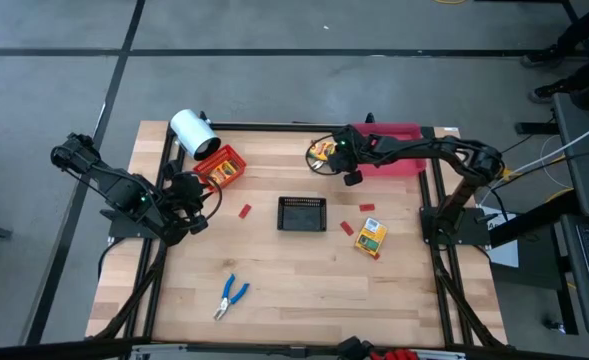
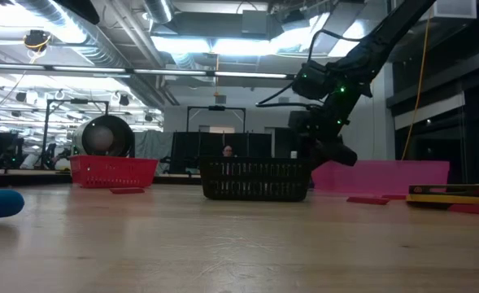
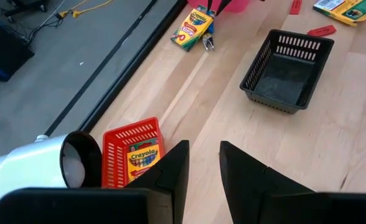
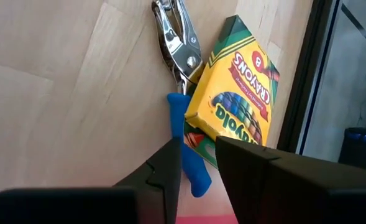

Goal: Pick & Place School Supplies
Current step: Put the top crayon box into the red bin

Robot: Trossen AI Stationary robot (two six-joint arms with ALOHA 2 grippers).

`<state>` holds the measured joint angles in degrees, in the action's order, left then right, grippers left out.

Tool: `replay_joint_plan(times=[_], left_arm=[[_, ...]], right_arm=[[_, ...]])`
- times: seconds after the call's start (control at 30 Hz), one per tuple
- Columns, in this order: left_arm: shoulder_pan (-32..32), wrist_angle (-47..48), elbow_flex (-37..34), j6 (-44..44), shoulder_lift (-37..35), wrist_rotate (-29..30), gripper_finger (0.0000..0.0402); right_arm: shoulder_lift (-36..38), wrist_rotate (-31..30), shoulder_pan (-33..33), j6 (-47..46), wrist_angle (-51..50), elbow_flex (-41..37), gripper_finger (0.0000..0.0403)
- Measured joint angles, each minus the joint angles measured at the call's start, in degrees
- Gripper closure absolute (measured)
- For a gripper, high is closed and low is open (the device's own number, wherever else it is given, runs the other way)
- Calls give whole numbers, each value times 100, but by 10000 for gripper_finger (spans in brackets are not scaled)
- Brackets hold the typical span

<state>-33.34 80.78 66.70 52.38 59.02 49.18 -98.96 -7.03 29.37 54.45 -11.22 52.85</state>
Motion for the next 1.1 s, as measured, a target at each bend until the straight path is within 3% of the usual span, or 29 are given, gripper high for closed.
replay_joint_plan(times=[0.3,0.57,0.97,1.1], left_arm=[[-36,1,0,0,0,-89,315],[-155,1,2,94,0,-64,316],[-155,3,2,183,0,-41,316],[-155,1,4,193,0,-40,316]], right_arm=[[-297,-266,-163,-7,144,-30,326],[-306,-654,-186,1,152,-30,396],[-122,-1032,-665,-432,361,-25,400],[7,-822,-682,-603,345,-14,390]])
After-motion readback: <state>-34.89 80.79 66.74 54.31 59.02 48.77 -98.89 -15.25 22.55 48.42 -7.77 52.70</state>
